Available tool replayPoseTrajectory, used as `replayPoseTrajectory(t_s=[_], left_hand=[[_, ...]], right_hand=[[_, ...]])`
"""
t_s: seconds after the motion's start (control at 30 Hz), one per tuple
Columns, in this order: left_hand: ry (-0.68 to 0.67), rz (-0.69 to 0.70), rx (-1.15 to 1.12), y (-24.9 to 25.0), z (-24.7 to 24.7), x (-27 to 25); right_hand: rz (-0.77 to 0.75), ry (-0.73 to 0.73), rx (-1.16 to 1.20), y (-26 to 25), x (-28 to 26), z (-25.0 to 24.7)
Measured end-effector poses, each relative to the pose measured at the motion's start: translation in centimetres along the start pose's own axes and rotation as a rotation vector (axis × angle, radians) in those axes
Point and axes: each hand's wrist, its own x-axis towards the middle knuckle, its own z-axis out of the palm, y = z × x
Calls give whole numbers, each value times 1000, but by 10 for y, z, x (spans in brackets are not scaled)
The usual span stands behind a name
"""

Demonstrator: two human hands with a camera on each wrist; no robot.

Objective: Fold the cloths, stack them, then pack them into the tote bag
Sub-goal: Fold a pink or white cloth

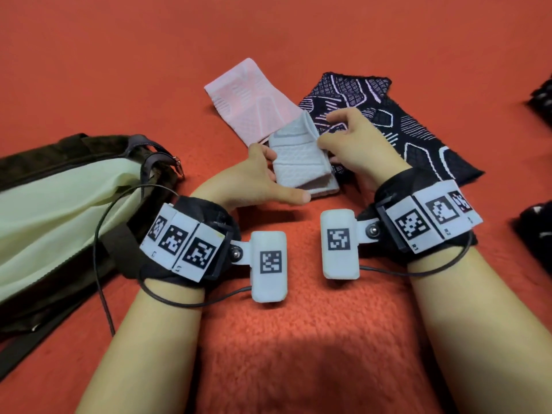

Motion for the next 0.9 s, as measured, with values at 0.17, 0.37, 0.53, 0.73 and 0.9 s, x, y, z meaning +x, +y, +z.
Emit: replayPoseTrajectory(t_s=[0.17, 0.37, 0.53, 0.73, 0.9], left_hand=[[21, 54, 89, -1, 1, -1], [10, 74, -26, -10, -4, 5], [-43, 113, -156, -16, -8, 7], [-22, 52, -253, -11, -6, 3], [-5, 38, -198, -6, -1, 4]], right_hand=[[78, 27, 119, -1, 1, 0], [24, -4, -28, 1, -1, -7], [-37, -88, -350, -2, -3, -16], [-38, -142, -429, -3, -4, -17], [-58, -129, -430, -2, -4, -18]])
